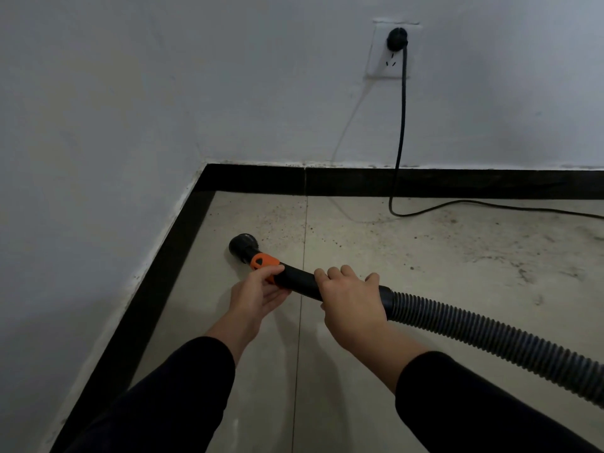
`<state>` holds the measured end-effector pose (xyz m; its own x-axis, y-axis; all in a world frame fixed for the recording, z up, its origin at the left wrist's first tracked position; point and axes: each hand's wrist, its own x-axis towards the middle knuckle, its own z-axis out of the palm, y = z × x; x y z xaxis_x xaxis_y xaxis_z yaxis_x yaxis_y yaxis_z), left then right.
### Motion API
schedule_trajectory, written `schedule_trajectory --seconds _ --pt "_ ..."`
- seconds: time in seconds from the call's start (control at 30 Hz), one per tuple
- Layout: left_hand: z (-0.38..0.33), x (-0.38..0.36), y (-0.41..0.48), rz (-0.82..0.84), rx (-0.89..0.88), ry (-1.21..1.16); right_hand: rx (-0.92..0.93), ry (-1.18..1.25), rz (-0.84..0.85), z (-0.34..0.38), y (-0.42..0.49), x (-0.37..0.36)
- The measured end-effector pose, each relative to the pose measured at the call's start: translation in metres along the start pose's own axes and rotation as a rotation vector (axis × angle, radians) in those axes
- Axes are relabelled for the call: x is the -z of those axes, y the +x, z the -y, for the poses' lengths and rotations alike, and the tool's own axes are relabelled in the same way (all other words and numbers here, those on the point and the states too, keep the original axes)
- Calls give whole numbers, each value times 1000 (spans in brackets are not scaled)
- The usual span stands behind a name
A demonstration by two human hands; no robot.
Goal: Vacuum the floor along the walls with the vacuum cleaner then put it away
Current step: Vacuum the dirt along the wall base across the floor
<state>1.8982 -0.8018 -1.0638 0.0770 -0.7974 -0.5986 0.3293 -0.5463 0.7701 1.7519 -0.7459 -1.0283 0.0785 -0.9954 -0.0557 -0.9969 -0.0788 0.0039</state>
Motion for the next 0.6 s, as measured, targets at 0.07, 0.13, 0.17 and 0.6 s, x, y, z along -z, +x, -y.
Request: schedule_trajectory --seconds 0.07,0.13,0.17,0.6 --pt "0 -4 -2 19 10 8 -8 -2 1 -3 -2 2" --pt "0 -7 -3 33 17 12 -12 -4 -2 -7 -4 3" --pt "1 -8 -4 39 20 12 -13 -4 -6 -8 -5 4" --pt "11 -30 -10 85 40 20 -37 -3 -4 -31 -15 12"
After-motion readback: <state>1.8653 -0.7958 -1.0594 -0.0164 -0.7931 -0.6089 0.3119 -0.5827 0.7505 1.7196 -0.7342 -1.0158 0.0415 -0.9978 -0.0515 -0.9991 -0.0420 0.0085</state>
